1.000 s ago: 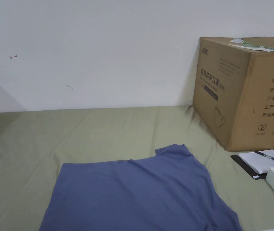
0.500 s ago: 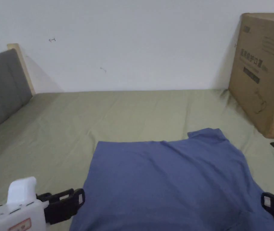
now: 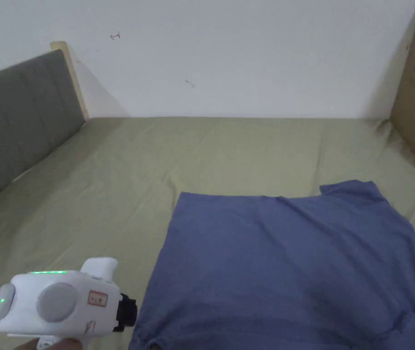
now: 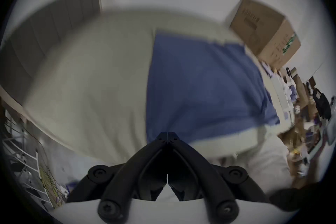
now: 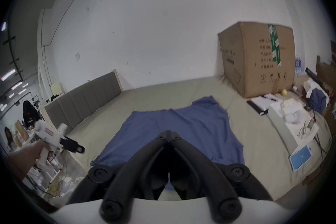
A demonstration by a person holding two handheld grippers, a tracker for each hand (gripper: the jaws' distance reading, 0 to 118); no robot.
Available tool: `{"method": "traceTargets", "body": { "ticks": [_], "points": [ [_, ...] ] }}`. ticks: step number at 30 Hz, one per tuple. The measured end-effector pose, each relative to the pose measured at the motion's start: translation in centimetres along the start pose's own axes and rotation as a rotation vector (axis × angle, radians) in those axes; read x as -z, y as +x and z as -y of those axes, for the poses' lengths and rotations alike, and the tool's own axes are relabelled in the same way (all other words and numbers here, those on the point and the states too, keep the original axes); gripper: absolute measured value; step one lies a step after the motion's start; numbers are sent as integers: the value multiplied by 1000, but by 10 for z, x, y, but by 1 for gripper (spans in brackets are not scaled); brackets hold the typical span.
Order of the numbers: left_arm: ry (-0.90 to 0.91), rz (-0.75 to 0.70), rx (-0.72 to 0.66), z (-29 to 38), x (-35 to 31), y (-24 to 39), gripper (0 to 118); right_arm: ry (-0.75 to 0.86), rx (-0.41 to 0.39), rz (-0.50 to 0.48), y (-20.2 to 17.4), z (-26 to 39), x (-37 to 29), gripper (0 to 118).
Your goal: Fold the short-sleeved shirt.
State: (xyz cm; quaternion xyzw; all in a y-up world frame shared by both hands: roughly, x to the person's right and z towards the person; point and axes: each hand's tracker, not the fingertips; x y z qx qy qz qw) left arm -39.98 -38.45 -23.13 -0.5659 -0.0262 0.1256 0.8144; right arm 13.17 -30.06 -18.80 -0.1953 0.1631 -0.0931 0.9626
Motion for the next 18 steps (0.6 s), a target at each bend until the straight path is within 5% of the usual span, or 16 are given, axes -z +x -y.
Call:
{"method": "traceTargets", "body": {
  "ticks": [3,4,5,6,11,15,16,18],
  "points": [
    [-79,45,-12,1,41,-22,4,9,-23,94,2,11,2,0],
    [-85,30,-22,1,50,-25,26,1,-25,93,3,12,4,0],
    [-74,26,-33,4,55,-25,81,-6,-21,90,4,14,6,0],
    [-68,16,-51,8,61,-25,114,-12,-10,87,4,15,6,0],
    [-52,3,-221,13,86,-33,112,-48,31,68,4,18,14,0],
    [-100,-139,-65,7,103,-13,105,-75,15,59,1,20,20,0],
    [-108,-184,-29,6,102,-6,98,-81,13,57,1,20,21,0],
    [-66,-223,44,8,90,12,60,-92,12,59,1,22,23,0]
  ]
}}
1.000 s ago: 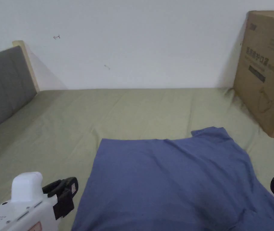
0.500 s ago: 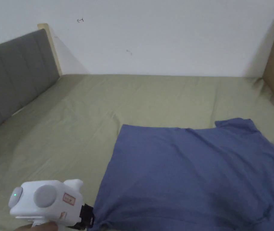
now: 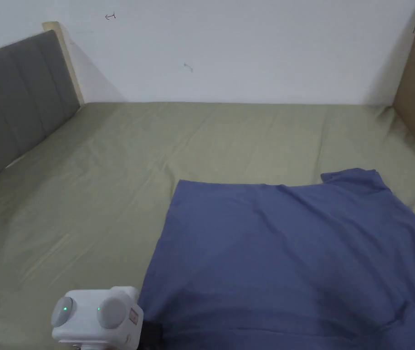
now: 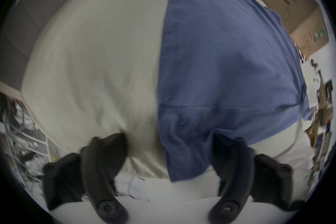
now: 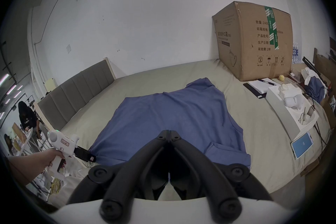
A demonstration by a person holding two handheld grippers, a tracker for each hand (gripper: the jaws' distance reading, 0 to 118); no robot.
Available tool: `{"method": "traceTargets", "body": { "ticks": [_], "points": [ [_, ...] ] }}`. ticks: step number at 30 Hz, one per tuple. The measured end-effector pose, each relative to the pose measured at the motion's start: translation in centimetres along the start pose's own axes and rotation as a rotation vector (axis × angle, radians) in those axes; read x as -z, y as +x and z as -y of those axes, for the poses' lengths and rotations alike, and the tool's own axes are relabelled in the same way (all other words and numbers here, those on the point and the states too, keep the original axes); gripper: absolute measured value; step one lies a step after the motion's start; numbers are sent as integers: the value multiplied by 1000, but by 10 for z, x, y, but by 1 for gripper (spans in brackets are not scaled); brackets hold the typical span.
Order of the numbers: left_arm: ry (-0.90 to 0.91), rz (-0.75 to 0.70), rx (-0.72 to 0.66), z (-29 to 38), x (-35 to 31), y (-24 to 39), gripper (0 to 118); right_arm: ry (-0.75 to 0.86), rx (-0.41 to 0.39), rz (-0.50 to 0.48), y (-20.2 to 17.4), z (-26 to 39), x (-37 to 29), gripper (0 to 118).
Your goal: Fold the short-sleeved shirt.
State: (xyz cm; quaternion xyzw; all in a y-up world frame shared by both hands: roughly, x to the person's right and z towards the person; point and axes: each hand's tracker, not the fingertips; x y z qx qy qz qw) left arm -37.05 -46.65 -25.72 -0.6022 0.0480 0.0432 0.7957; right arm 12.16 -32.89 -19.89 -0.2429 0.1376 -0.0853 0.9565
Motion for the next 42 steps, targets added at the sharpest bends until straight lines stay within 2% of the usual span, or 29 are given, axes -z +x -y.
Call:
{"method": "traceTargets", "body": {
  "ticks": [2,4,6,8,11,14,15,16,17,18,20,22,23,25,26,27,32,33,37,42],
  "points": [
    [55,-13,56,3,-18,11,2,-9,1,11,1,2,1,0],
    [95,42,54,11,-22,9,1,-10,5,19,8,4,1,0],
    [105,186,-51,16,-28,6,1,-6,15,43,21,4,1,0],
    [159,219,-89,17,-39,3,1,-35,28,110,42,0,4,0],
    [213,242,-133,14,-50,-2,1,-190,82,127,89,-1,23,0],
    [236,256,-138,11,-55,-5,1,-442,159,125,134,9,50,0],
    [237,257,-138,10,-56,-4,1,-511,180,126,146,16,58,16],
    [238,256,-135,10,-58,-2,1,-545,192,125,153,23,63,51],
    [246,252,-126,10,-59,-1,1,-590,203,134,159,31,70,96],
    [252,246,-119,10,-59,0,1,-624,207,133,161,39,75,118],
    [254,227,-98,13,-66,8,1,-659,211,145,163,49,81,109],
    [249,216,-88,14,-66,12,1,-714,186,204,161,58,90,105],
    [248,210,-84,15,-66,13,1,-735,165,220,159,64,93,98],
    [245,203,-80,14,-64,12,1,-720,139,214,154,67,94,27],
    [239,200,-82,14,-62,12,1,-711,127,204,152,69,94,9],
    [230,194,-85,15,-61,13,1,-679,128,169,149,67,90,9],
    [217,210,-120,18,-58,-2,1,-667,91,160,139,58,67,8],
    [219,217,-130,19,-59,-3,2,-663,98,155,141,56,63,8],
    [213,259,-175,23,-64,-13,1,-643,223,121,152,49,47,8],
    [197,294,-205,25,-69,-25,2,-650,197,129,143,41,32,8]
  ]
}}
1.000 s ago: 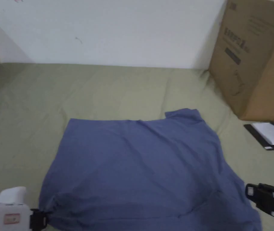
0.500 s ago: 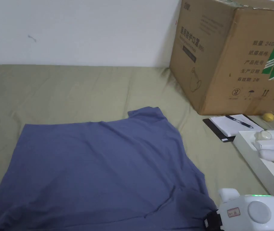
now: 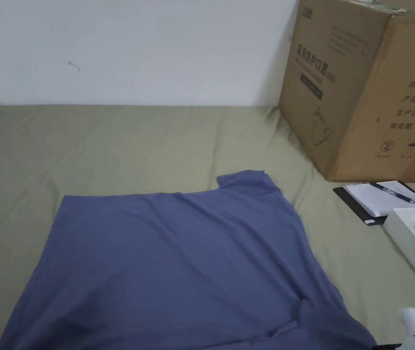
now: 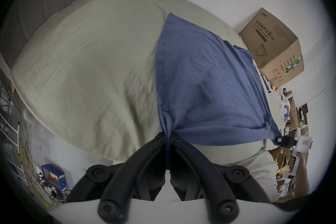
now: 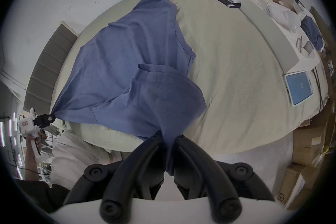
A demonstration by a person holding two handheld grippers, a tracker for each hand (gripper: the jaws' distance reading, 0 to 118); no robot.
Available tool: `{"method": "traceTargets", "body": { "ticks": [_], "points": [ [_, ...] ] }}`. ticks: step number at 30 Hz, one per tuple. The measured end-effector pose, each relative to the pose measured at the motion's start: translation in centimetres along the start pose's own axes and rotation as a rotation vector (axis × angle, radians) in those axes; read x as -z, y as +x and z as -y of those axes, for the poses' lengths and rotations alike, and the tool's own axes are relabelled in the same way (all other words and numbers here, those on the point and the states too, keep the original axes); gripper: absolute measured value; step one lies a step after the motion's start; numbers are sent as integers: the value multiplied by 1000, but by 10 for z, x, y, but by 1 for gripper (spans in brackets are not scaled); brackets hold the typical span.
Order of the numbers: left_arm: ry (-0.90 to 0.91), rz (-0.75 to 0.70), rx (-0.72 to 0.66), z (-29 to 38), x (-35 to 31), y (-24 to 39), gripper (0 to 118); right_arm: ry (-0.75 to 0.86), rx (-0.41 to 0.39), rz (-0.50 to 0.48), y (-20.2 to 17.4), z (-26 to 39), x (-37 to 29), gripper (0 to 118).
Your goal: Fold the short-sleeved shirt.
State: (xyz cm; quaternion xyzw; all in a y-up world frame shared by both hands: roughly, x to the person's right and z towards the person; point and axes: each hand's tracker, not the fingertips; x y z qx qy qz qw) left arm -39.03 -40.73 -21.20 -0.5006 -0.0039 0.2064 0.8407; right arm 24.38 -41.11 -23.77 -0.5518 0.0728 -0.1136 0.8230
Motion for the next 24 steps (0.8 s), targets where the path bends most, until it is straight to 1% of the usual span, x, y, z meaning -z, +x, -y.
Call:
{"method": "traceTargets", "body": {
  "ticks": [3,6,9,12,13,15,16,17,18,19,20,21,23,24],
  "points": [
    [-7,18,-17,-7,-3,0,1,-4,-5,12,-8,-6,-8,8],
    [-16,23,-20,-30,4,5,1,0,4,1,-11,-33,-9,8],
    [-28,32,-22,-70,24,8,2,-1,6,1,-12,-80,1,8],
    [-34,38,-36,-115,58,13,2,9,23,-19,-10,-139,26,8],
    [-28,34,-48,-131,72,15,2,-2,54,-18,-14,-159,37,8],
    [-26,25,-81,-155,98,20,2,-32,145,-19,-9,-195,64,8],
    [-28,22,-83,-166,111,23,2,-37,185,-4,-8,-208,77,8],
    [-30,15,-89,-176,124,26,2,-50,197,16,-7,-222,92,8],
    [-32,11,-89,-182,135,29,3,-56,185,24,-9,-231,105,9],
    [-29,6,-99,-187,145,30,7,-61,188,36,-10,-238,118,9],
    [-24,-11,-117,-191,154,30,20,-67,190,60,-12,-242,129,15],
    [-18,-6,-132,-194,160,31,27,-69,194,81,-13,-243,137,23],
    [-4,-3,-140,-192,169,30,45,24,207,114,-16,-240,147,33],
    [5,11,-137,-190,170,29,84,72,210,131,-17,-238,147,74]
  ]
}}
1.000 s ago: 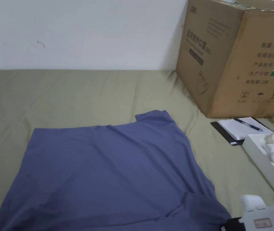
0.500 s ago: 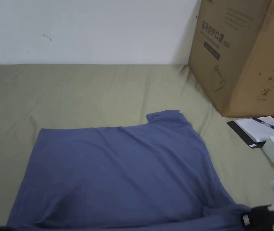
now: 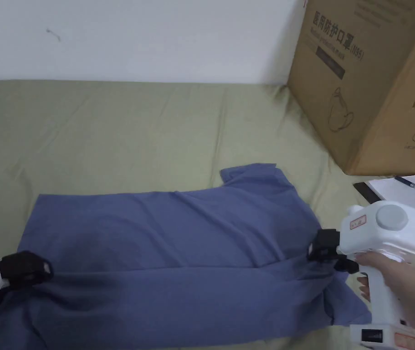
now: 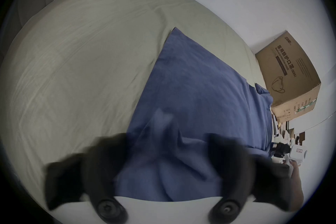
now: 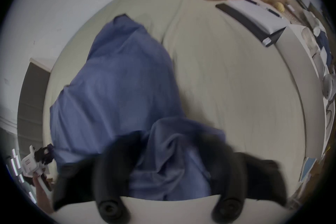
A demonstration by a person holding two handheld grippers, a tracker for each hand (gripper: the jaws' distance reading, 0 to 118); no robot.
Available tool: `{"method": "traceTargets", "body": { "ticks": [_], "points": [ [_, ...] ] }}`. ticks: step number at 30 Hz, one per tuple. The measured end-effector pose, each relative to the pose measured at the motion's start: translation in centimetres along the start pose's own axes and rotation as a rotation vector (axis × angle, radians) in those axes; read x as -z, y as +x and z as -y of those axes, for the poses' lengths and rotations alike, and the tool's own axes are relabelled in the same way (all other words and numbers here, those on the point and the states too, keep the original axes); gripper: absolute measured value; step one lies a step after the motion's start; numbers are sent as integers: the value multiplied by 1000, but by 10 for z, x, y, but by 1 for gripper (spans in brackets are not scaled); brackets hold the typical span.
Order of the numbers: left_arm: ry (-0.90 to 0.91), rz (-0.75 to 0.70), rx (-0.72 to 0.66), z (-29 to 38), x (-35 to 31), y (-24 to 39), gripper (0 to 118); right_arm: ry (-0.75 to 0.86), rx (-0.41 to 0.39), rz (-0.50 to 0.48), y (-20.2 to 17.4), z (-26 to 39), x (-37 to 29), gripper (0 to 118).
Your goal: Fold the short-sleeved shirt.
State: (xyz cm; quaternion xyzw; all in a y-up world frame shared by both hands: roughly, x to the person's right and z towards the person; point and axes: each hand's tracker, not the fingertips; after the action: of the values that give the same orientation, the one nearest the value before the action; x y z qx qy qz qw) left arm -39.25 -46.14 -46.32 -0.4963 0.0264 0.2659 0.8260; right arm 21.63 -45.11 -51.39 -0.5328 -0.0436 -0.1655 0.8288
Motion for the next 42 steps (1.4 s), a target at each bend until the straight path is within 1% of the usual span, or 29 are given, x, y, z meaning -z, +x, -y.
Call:
{"method": "traceTargets", "body": {
  "ticks": [1,2,4,6,8,10,11,12,13,14,15,17,20,23,24,26,28,29,30,31,32,33,34,35,36,39,40,41,42],
  "points": [
    [10,13,19,3,-2,0,108,71,0,-23,3,4,1,103],
    [58,23,46,6,-6,0,118,124,-4,-48,4,8,-2,117],
    [153,22,106,15,-21,3,117,232,-5,-93,6,20,-20,112],
    [226,32,171,25,-43,6,117,295,-25,-113,7,28,-38,112],
    [361,55,243,48,-77,16,117,349,-87,-155,3,44,-68,111],
    [502,131,282,73,-111,21,116,420,-147,-180,-8,66,-101,101],
    [538,166,299,88,-128,25,112,471,-178,-199,-13,81,-119,88],
    [580,169,320,104,-142,30,93,527,-203,-220,-18,97,-136,62],
    [622,152,349,119,-155,34,64,583,-223,-235,-23,110,-148,37],
    [647,121,385,130,-167,35,22,643,-243,-250,-27,128,-161,7],
    [657,82,407,141,-176,38,0,684,-259,-256,-31,143,-172,0],
    [702,43,423,166,-191,40,0,738,-287,-246,-40,171,-189,0],
    [698,107,383,180,-202,30,0,747,-299,-272,-43,196,-207,0],
    [667,67,342,161,-211,27,0,713,-321,-276,-44,204,-213,0],
    [606,50,329,147,-207,23,0,697,-330,-269,-43,205,-213,0],
    [310,49,282,101,-181,13,0,687,-351,-283,-42,202,-219,0],
    [37,-46,237,71,-136,-4,0,651,-384,-289,-41,201,-213,0],
    [-16,-51,222,60,-115,-10,0,634,-395,-280,-44,199,-217,0],
    [-30,-71,221,56,-102,-13,4,622,-400,-274,-45,199,-214,0],
    [-22,-95,212,50,-85,-19,25,605,-403,-277,-44,199,-210,0],
    [-46,-131,209,45,-70,-23,62,594,-403,-281,-44,199,-207,0],
    [-77,-182,203,41,-56,-26,110,588,-399,-281,-47,199,-211,0],
    [-89,-228,209,44,-45,-30,117,578,-394,-282,-47,198,-208,0],
    [-60,-253,229,39,-38,-30,113,563,-386,-285,-47,197,-205,0],
    [-70,-271,227,38,-29,-29,113,549,-382,-288,-47,196,-202,0],
    [-207,-256,259,51,-5,-24,113,517,-387,-266,-51,193,-194,0],
    [-206,-336,352,56,-3,-15,113,504,-388,-259,-49,191,-188,0],
    [-164,-348,408,57,-7,-8,112,493,-388,-254,-47,189,-184,0],
    [-144,-354,400,56,-4,-11,106,486,-387,-252,-47,188,-181,0]
  ]
}}
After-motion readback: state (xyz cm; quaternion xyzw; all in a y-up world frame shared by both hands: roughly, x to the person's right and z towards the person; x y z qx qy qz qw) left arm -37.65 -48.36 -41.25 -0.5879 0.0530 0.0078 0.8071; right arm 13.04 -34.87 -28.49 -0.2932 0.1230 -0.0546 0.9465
